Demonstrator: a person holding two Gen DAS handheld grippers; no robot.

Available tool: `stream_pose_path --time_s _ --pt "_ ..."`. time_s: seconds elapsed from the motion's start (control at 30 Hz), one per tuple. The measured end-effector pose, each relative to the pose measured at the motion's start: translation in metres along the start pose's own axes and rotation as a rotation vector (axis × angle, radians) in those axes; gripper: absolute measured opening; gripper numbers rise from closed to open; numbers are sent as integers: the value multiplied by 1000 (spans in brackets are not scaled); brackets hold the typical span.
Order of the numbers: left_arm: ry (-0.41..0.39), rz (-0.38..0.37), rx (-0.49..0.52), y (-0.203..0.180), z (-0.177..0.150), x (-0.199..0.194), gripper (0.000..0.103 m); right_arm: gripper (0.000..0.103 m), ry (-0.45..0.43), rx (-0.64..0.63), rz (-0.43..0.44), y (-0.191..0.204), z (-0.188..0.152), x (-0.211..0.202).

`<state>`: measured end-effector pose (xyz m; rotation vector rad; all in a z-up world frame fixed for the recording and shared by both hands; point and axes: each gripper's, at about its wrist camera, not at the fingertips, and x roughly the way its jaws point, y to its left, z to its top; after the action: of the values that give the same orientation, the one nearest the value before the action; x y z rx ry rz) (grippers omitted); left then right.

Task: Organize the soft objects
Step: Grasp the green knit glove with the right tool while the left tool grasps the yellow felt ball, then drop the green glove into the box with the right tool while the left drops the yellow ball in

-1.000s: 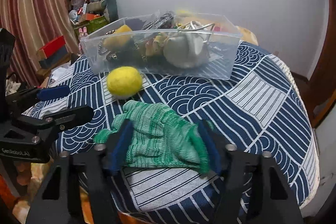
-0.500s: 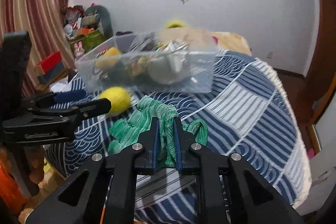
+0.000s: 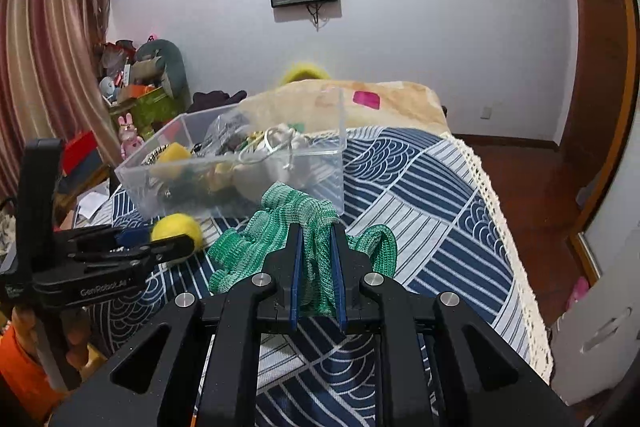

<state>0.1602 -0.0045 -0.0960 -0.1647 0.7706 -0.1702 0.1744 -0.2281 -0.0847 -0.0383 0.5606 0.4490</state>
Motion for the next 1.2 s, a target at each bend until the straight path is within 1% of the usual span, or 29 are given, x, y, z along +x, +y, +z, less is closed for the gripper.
stream_pose_path --time_s 0.1,0.33,0.6,0.73,0.97,1.07,1.2 --pt "-18 10 8 0 0 -8 44 12 -12 -2 -1 2 8 -1" --pt "-94 20 25 -3 12 -34 44 12 -62 -27 -4 7 28 -5" --pt "-195 18 26 -5 38 -58 44 12 -115 -72 -4 18 51 1" --pt "-224 19 20 -5 48 -65 44 12 -140 -94 -1 24 65 6" --pt "-277 49 37 -5 70 -61 44 12 -163 -100 1 32 87 23" --pt "-278 51 33 -3 74 -57 44 12 -162 -101 -5 34 88 29" --pt "-260 47 26 -1 78 -44 44 12 -132 -91 2 33 86 41"
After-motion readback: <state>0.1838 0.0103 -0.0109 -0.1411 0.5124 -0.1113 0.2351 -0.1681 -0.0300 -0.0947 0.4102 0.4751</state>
